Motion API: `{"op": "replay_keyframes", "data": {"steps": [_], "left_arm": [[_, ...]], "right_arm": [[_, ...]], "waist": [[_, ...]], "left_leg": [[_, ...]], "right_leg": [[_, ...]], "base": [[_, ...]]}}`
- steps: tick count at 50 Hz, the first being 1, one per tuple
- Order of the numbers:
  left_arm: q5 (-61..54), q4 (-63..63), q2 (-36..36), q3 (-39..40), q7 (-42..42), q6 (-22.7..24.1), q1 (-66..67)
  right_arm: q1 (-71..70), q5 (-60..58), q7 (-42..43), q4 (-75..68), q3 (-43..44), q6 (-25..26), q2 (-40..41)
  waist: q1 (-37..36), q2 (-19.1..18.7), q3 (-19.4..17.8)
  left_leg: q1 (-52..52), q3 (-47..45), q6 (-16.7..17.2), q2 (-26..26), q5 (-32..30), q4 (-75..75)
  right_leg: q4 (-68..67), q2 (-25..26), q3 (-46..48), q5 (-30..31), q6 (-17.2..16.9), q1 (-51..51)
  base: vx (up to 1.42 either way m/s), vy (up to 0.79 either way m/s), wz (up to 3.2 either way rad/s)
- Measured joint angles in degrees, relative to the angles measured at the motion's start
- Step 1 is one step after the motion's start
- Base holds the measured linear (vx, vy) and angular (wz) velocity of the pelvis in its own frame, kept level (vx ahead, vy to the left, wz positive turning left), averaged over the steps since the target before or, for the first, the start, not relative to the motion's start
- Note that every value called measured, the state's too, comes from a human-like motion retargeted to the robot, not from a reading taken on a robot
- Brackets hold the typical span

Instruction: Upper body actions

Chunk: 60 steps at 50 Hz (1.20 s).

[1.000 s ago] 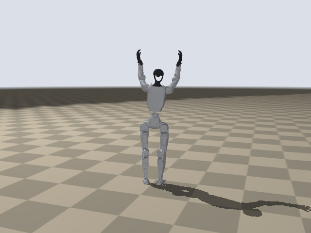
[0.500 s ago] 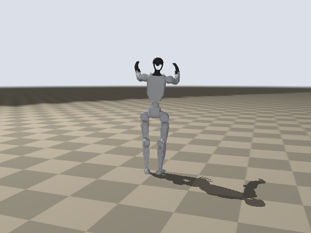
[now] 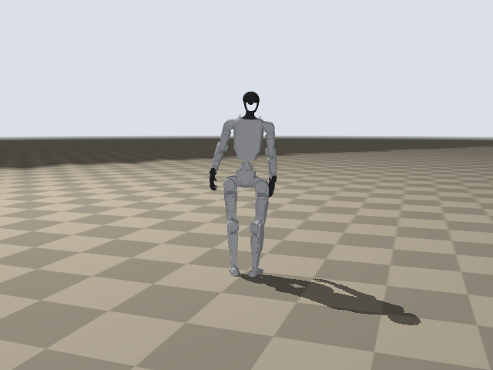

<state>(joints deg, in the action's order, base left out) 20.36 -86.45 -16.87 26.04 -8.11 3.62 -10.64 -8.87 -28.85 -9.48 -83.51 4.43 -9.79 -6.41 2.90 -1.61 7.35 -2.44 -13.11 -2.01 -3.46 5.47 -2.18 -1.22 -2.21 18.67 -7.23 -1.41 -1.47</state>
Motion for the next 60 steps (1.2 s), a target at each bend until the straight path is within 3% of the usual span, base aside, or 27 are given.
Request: {"op": "replay_keyframes", "data": {"steps": [7, 11, 15, 19, 24, 32, 42, 60], "left_arm": [[3.94, -5.44, 4.47, -2.70, -0.52, -3.62, 11.30], [5.36, -5.86, 7.76, -4.13, -2.04, -6.22, 15.88], [2.83, -5.29, 11.06, -4.33, -3.23, -5.98, 19.86], [-2.37, -5.51, 13.90, -2.52, -4.73, -5.92, 22.07], [-6.47, -6.14, 15.08, -1.19, -6.18, -6.73, 21.75], [1.88, -4.99, 12.02, -5.66, -2.55, -6.74, 20.63], [-2.00, -5.39, 12.56, -4.14, -3.24, -6.60, 20.26], [0.78, -6.33, 12.68, -5.92, -1.92, -7.09, 20.06]], "right_arm": [[9.67, -4.75, 7.48, -11.65, -1.03, 5.11, -2.33], [13.76, -5.50, 4.57, -13.90, -1.01, 10.51, -3.57], [15.78, -3.64, -0.85, -13.90, 0.67, 13.17, -4.12], [14.77, -0.01, -0.93, -13.82, 3.25, 10.71, -3.93], [12.32, -1.81, 0.37, -12.31, 2.85, 7.26, -2.98], [11.53, -0.30, -0.14, -13.83, 2.02, 8.12, -2.52], [12.08, 0.26, 0.42, -13.89, 2.13, 7.57, -2.74], [12.34, 1.31, 1.46, -13.89, 2.98, 6.75, -2.80]], "waist": [[0.14, -0.10, 0.48], [0.29, 0.01, -0.12], [-5.02, 0.37, -0.73], [0.99, -0.08, -1.37], [0.23, 0.50, -1.81], [0.70, 0.97, -0.57], [0.23, 0.56, -0.17], [0.46, 0.63, -1.07]], "left_leg": [[-0.51, -0.51, -0.03, 0.08, 0.30, 0.16], [-0.40, -0.67, -0.06, 0.10, 0.44, 0.23], [0.51, -6.52, 0.28, 1.24, 1.22, 0.62], [0.06, -1.26, -0.17, 0.32, 0.51, 0.33], [-0.17, -2.30, 0.35, 0.68, 0.38, 0.02], [-1.00, -0.75, -0.07, -0.29, 0.16, 0.12], [-0.95, -1.38, 0.00, 0.14, 0.35, 0.08], [-0.36, -2.18, 0.04, 0.73, 0.27, 0.22]], "right_leg": [[-0.04, 0.05, -0.71, 0.06, -0.14, -0.96], [-0.24, 0.15, -1.08, 0.15, -0.07, -1.29], [-1.34, 1.08, -6.88, -0.03, -0.11, -2.33], [-0.27, 0.35, -1.77, 0.54, -0.07, -1.31], [-0.24, 0.19, -3.02, 0.89, 0.14, -1.55], [0.31, 0.65, -1.49, 0.78, 1.05, -1.87], [0.11, 0.52, -2.18, 0.54, 0.45, -1.75], [-0.12, 0.63, -2.75, 0.68, 0.15, -1.56]], "base": [[0.10, -0.01, -0.10], [0.04, -0.01, -0.12], [0.02, -0.01, -1.16], [0.00, -0.01, 0.95], [-0.02, 0.00, -0.11], [0.01, 0.00, 0.21], [0.00, 0.00, 0.00], [0.00, 0.00, 0.00]]}}
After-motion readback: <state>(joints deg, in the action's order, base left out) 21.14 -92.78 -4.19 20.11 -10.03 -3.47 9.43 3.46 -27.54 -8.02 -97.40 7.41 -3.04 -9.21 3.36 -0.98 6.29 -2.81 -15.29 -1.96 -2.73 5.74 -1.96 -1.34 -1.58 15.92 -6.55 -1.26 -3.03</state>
